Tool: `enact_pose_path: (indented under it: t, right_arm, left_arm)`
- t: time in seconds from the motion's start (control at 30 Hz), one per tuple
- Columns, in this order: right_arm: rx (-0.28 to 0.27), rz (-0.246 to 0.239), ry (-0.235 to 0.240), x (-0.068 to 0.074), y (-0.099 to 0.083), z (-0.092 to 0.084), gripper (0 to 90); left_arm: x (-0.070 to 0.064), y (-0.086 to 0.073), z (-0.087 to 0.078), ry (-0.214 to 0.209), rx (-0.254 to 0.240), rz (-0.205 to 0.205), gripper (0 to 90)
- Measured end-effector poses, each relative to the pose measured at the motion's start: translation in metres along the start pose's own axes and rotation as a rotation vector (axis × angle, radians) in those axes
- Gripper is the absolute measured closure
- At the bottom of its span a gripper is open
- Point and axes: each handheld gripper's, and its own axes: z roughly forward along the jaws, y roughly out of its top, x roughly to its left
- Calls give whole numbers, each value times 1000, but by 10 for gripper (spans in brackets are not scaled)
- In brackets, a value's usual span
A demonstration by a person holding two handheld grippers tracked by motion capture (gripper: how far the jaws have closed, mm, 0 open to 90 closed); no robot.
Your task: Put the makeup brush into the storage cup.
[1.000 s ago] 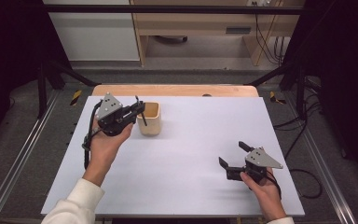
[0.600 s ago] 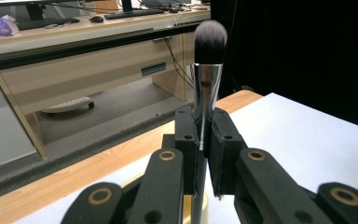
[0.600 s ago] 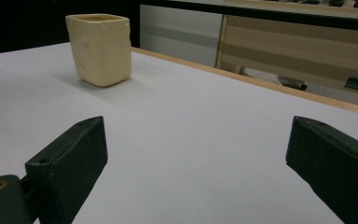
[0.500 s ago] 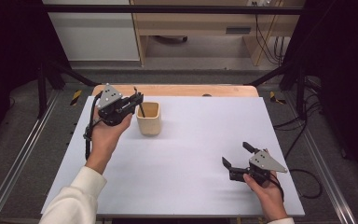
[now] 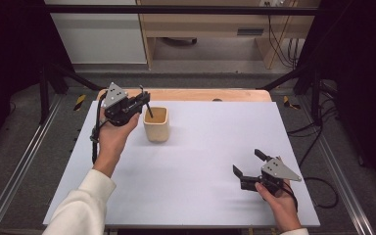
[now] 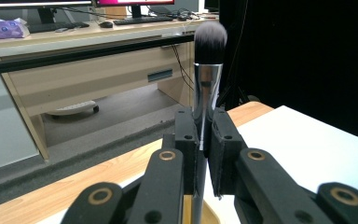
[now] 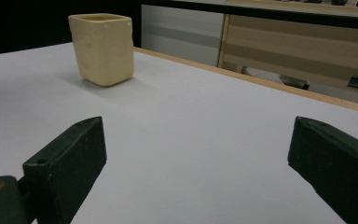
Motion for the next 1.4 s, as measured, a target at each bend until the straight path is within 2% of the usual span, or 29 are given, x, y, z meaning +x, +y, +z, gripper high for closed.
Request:
enact_pose_path:
  t: [0.27,0.6,1.4]
  right_arm:
    - [-4,5,2,0,0,0,42]
    - [1,10,8,0,0,1,42]
    - [-4,9,10,0,0,1,46]
  left_arm:
    - [0,3,6,10,1,5,833]
    - [3,-1,15,19,-7,-7,833]
    - [4,-7,24,31,-18,0,833]
